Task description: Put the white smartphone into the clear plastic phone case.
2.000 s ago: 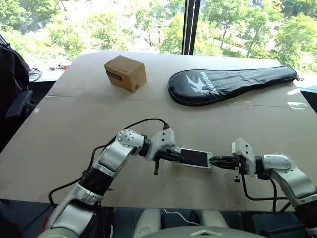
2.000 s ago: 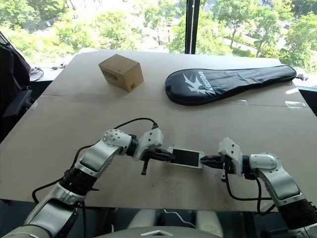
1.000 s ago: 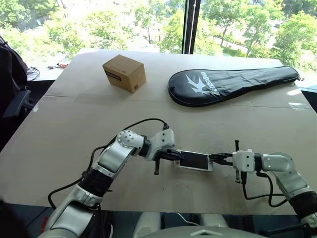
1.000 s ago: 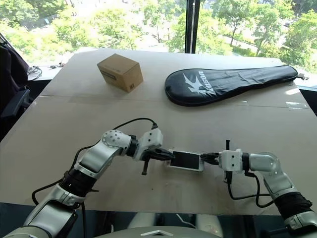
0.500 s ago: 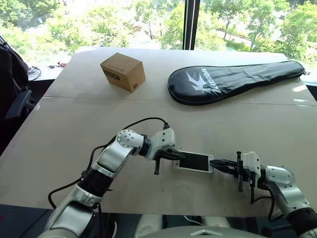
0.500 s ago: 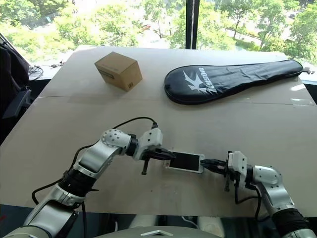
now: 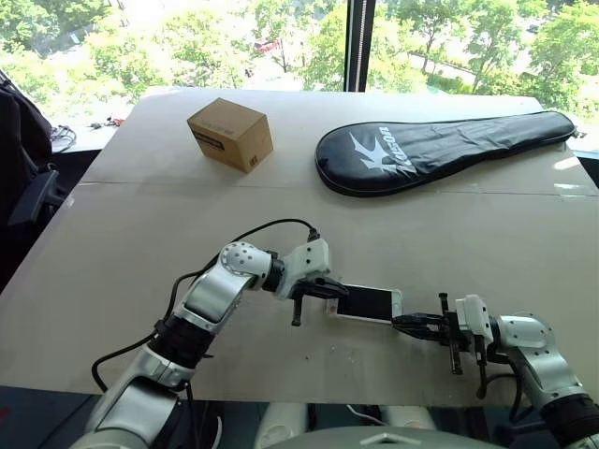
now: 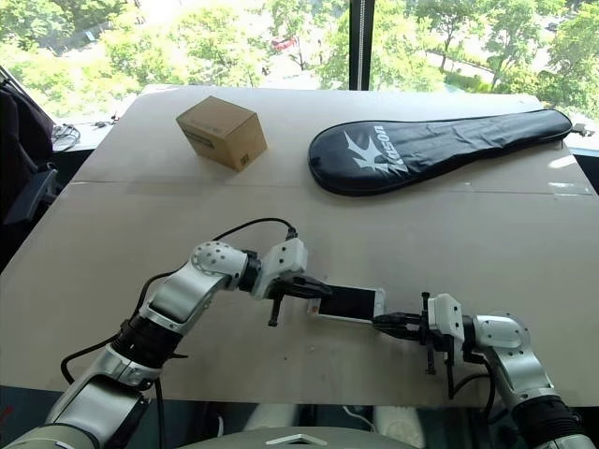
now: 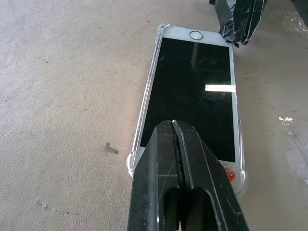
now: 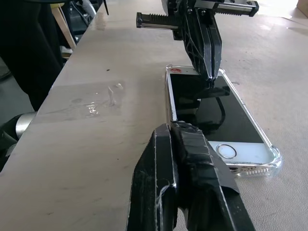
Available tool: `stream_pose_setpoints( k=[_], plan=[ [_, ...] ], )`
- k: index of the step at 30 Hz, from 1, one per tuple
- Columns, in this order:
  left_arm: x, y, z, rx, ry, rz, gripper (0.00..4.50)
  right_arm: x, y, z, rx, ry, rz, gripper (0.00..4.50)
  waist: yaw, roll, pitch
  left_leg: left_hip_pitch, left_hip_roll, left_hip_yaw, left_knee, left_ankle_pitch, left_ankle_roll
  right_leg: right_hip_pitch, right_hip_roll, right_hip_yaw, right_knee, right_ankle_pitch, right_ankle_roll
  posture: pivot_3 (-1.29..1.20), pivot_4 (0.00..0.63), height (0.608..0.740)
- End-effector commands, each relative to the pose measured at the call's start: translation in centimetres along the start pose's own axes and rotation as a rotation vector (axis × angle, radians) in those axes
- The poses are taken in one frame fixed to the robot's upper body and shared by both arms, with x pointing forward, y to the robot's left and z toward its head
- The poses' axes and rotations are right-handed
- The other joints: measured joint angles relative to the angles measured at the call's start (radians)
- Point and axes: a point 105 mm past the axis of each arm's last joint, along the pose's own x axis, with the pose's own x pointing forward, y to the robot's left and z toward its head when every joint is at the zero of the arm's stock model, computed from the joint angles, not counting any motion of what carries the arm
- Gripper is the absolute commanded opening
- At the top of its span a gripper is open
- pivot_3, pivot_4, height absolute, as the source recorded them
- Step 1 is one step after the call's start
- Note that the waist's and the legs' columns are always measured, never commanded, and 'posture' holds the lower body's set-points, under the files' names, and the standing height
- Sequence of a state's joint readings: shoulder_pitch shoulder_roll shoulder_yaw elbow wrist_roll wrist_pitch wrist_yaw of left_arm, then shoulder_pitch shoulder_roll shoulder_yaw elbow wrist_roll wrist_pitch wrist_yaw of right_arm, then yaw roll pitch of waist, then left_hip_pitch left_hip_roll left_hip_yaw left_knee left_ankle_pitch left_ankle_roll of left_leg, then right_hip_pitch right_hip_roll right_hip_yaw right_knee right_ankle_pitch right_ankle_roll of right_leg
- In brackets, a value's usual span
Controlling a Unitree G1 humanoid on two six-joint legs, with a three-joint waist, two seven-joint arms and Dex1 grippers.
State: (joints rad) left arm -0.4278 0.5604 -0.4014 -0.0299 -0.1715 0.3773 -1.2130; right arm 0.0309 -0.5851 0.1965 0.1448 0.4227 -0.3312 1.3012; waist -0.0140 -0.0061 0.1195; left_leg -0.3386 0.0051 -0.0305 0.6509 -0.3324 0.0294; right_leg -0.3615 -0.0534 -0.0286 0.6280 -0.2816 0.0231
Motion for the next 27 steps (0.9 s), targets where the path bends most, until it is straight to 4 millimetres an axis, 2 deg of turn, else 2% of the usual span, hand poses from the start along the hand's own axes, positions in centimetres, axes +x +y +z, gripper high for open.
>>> stream_pose_setpoints(
  k=[1,7,10,17,18,20,22,25,26,27],
  plan=[
    [0.3,-0.6,-2.0,-0.054,0.066,-0.012,0.0,-0.5,2.5,-5.0,0.22,0.237,0.034,0.03,0.0,-0.001,-0.001,0.0,0.0,0.0,0.0,0.0,0.0,0.0,0.0,0.0,0.0,0.0,0.0,0.0,0.15,0.74],
    [0.3,-0.6,-2.0,-0.052,0.067,-0.01,0.0,-2.0,4.4,-6.6,0.389,0.397,0.074,0.03,0.008,-0.004,-0.008,0.0,0.0,-0.001,0.0,0.0,0.0,0.001,0.0,0.0,0.0,0.0,0.0,0.0,0.15,0.74],
    [0.3,-0.6,-2.0,-0.052,0.066,-0.01,0.0,-1.7,3.8,-6.2,0.466,0.361,-0.005,0.03,0.016,-0.008,-0.011,0.0,0.0,-0.001,0.0,0.0,0.001,0.001,0.0,0.0,-0.001,0.0,0.0,0.0,0.15,0.74],
    [0.3,-0.6,-2.0,-0.049,0.066,-0.01,0.0,-1.8,3.7,-6.5,0.456,0.412,-0.006,0.03,0.027,-0.013,-0.016,0.0,0.0,-0.001,0.001,-0.001,0.001,0.002,-0.001,-0.001,-0.001,-0.002,-0.004,0.0,0.15,0.74],
    [0.3,-0.5,-2.0,-0.048,0.063,-0.007,0.0,-1.3,3.3,-5.8,0.423,0.351,-0.005,0.03,0.027,-0.013,-0.016,0.0,0.0,-0.001,0.0,-0.001,0.002,0.002,-0.001,-0.001,-0.001,-0.002,-0.004,0.0,0.15,0.74],
    [0.2,-0.3,-1.6,-0.057,0.028,0.006,0.0,-0.1,1.0,-3.5,0.398,0.16,-0.119,0.03,0.027,-0.014,-0.015,0.0,0.0,-0.001,0.0,-0.001,0.002,0.002,-0.001,-0.001,-0.001,-0.002,-0.004,0.0,0.15,0.74],
    [0.1,-0.1,-0.9,-0.059,-0.027,0.021,0.0,-0.1,-0.1,-2.3,0.331,0.085,-0.163,0.03,0.023,-0.012,-0.014,-0.001,0.0,-0.002,0.001,-0.001,0.001,0.001,-0.001,-0.002,-0.001,-0.002,-0.004,0.0,0.15,0.74],
    [-0.7,0.2,-0.5,-0.055,-0.088,0.071,0.0,-0.8,-0.3,-1.1,0.278,0.02,-0.169,0.8,0.017,0.002,-0.004,-0.004,0.0,-0.001,0.003,-0.001,0.002,-0.001,-0.001,-0.002,-0.001,0.0,0.0,0.0,0.15,0.74],
    [-1.0,0.2,-0.7,-0.037,-0.089,0.079,0.0,-1.2,-0.3,-0.8,0.269,0.007,-0.167,1.24,0.017,0.004,-0.002,-0.004,0.0,-0.001,0.004,-0.001,0.001,-0.002,-0.001,-0.002,0.0,0.001,0.0,0.0,0.15,0.74],
    [-1.5,0.2,-0.8,-0.024,-0.094,0.088,0.25,-1.6,-0.4,-0.3,0.253,-0.008,-0.175,1.59,0.018,0.006,0.0,-0.005,0.0,-0.002,0.004,0.0,0.001,-0.003,-0.001,-0.003,0.0,0.001,0.0,0.0,0.15,0.74]
  ],
)
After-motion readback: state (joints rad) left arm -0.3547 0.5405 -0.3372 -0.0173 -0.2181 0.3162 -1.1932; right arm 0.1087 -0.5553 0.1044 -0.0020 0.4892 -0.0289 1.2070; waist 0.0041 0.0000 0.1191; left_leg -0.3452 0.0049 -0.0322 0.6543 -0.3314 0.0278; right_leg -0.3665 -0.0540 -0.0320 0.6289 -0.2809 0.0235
